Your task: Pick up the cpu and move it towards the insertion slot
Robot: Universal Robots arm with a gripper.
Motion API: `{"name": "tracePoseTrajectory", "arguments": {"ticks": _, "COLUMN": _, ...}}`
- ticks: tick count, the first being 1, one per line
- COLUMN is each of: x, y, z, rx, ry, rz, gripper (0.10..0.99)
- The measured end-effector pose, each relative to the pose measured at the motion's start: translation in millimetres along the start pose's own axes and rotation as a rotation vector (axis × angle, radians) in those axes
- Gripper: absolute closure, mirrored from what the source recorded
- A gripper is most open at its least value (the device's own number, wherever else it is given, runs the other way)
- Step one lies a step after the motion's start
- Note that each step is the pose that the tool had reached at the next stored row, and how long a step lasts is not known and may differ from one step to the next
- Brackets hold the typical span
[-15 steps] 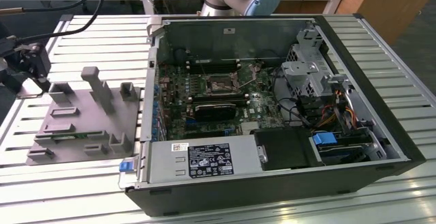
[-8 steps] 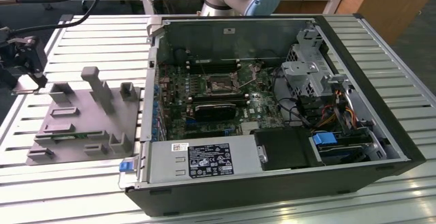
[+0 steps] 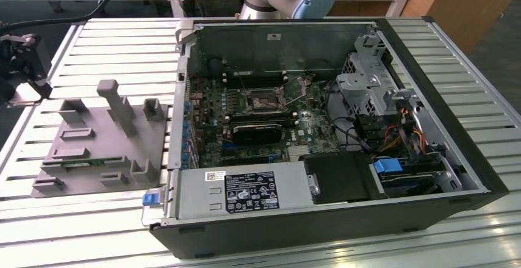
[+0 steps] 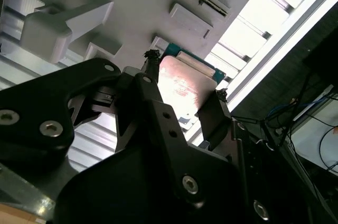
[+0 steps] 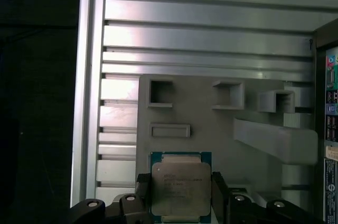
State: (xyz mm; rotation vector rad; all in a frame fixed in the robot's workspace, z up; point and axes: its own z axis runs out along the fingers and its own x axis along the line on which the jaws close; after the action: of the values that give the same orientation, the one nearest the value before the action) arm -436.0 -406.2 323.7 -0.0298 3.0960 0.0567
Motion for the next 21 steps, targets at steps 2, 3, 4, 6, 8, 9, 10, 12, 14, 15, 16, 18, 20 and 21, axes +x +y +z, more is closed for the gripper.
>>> {"name": "tracePoseTrajectory", "arguments": {"ticks": 2, "x": -0.2, "y": 0.1, "z": -3.5, "rx": 0.000, "ry": -0.0010, "rz": 0.000, "gripper": 0.545}}
{"name": "tracePoseTrajectory", "arguments": {"ticks": 3, "x": -0.3, "y": 0.2, "z": -5.3, "rx": 0.000, "ry": -0.0015, "rz": 0.000, "gripper": 0.545}}
{"name": "tracePoseTrajectory", "arguments": {"ticks": 4, "x": -0.3, "y": 0.3, "z": -7.2, "rx": 0.000, "ry": -0.0021, "rz": 0.000, "gripper": 0.545}}
{"name": "tracePoseTrajectory", "arguments": {"ticks": 6, "x": -0.5, "y": 0.4, "z": -11.0, "rx": 0.000, "ry": -0.0034, "rz": 0.000, "gripper": 0.545}}
{"name": "tracePoseTrajectory", "arguments": {"ticks": 8, "x": -0.7, "y": 0.5, "z": -15.0, "rx": 0.000, "ry": -0.0044, "rz": 0.000, "gripper": 0.545}}
{"name": "tracePoseTrajectory", "arguments": {"ticks": 9, "x": -0.8, "y": 0.6, "z": -17.2, "rx": 0.000, "ry": -0.0050, "rz": 0.000, "gripper": 0.545}}
{"name": "tracePoseTrajectory", "arguments": {"ticks": 10, "x": -0.9, "y": 0.7, "z": -19.2, "rx": 0.000, "ry": -0.0055, "rz": 0.000, "gripper": 0.545}}
{"name": "tracePoseTrajectory", "arguments": {"ticks": 12, "x": -1.1, "y": 0.9, "z": -23.7, "rx": 0.000, "ry": -0.0063, "rz": 0.000, "gripper": 0.545}}
{"name": "tracePoseTrajectory", "arguments": {"ticks": 14, "x": -1.3, "y": 1.0, "z": -28.6, "rx": 0.000, "ry": -0.0072, "rz": 0.000, "gripper": 0.545}}
{"name": "tracePoseTrajectory", "arguments": {"ticks": 15, "x": -1.4, "y": 1.1, "z": -31.0, "rx": 0.000, "ry": -0.0075, "rz": 0.000, "gripper": 0.545}}
{"name": "tracePoseTrajectory", "arguments": {"ticks": 16, "x": -1.5, "y": 1.2, "z": -33.4, "rx": 0.000, "ry": -0.0077, "rz": 0.000, "gripper": 0.545}}
{"name": "tracePoseTrajectory", "arguments": {"ticks": 18, "x": -1.7, "y": 1.4, "z": -38.1, "rx": 0.000, "ry": -0.0085, "rz": 0.000, "gripper": 0.545}}
{"name": "tracePoseTrajectory", "arguments": {"ticks": 20, "x": -1.9, "y": 1.6, "z": -42.9, "rx": 0.000, "ry": -0.0093, "rz": 0.000, "gripper": 0.545}}
{"name": "tracePoseTrajectory", "arguments": {"ticks": 21, "x": -2.0, "y": 1.6, "z": -45.3, "rx": 0.000, "ry": -0.0098, "rz": 0.000, "gripper": 0.545}}
